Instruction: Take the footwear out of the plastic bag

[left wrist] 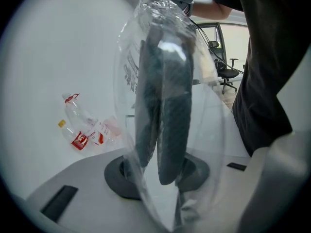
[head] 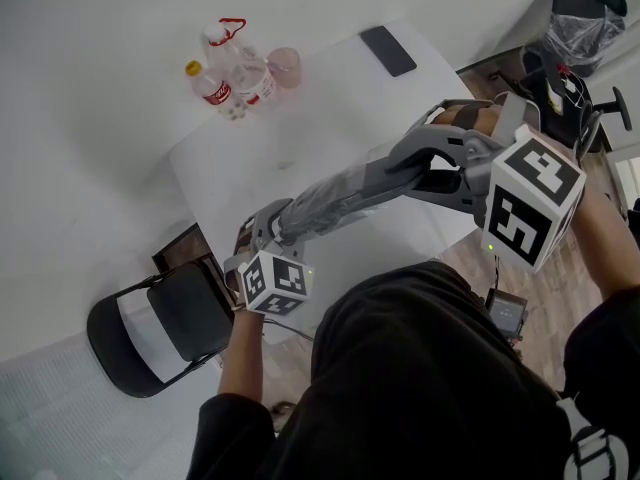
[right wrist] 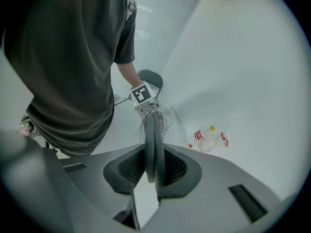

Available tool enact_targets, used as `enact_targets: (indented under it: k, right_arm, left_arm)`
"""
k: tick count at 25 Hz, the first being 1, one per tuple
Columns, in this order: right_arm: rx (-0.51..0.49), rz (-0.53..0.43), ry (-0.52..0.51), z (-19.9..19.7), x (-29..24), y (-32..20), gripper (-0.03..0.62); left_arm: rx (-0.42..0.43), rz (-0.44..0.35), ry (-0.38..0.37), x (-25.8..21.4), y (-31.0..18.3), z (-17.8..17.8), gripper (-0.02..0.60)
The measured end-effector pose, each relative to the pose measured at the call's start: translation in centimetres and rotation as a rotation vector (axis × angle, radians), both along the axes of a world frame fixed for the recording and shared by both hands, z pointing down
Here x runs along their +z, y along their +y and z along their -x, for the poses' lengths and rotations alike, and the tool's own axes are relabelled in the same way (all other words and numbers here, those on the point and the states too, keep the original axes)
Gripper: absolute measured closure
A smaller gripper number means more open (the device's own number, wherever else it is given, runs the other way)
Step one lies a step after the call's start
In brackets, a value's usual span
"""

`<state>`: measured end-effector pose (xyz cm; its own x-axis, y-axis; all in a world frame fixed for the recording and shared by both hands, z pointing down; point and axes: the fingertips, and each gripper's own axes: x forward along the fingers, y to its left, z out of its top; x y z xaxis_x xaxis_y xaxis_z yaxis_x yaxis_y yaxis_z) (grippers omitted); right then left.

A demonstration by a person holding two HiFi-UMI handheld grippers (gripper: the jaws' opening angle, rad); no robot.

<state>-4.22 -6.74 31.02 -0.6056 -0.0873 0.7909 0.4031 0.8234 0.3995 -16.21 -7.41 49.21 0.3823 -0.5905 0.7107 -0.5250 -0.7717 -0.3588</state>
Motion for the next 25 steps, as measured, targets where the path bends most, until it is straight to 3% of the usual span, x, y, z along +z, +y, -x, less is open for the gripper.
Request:
enact_targets:
  k: [14, 18, 25]
  right_arm:
    - [-0.004, -0.015, -0.012, -0.5, -0.5, -0.6, 0.519]
    - [0.001, -0.018, -0.018, -0.6, -0.7, -0.9, 0.519]
    - [0.002, -0.024, -0.017, -0.8, -0.6, -0.9, 0.519]
  left_arm:
    - [-0.021, -0.010, -0.018, 0.5, -0.4, 0.6, 0.459]
    - [-0.053, -0.021, -0.032, 0.7, -0.7, 1.8, 0.523]
    - [-0.059, -0.023, -0.019, 0.9, -0.7, 1.7, 0.549]
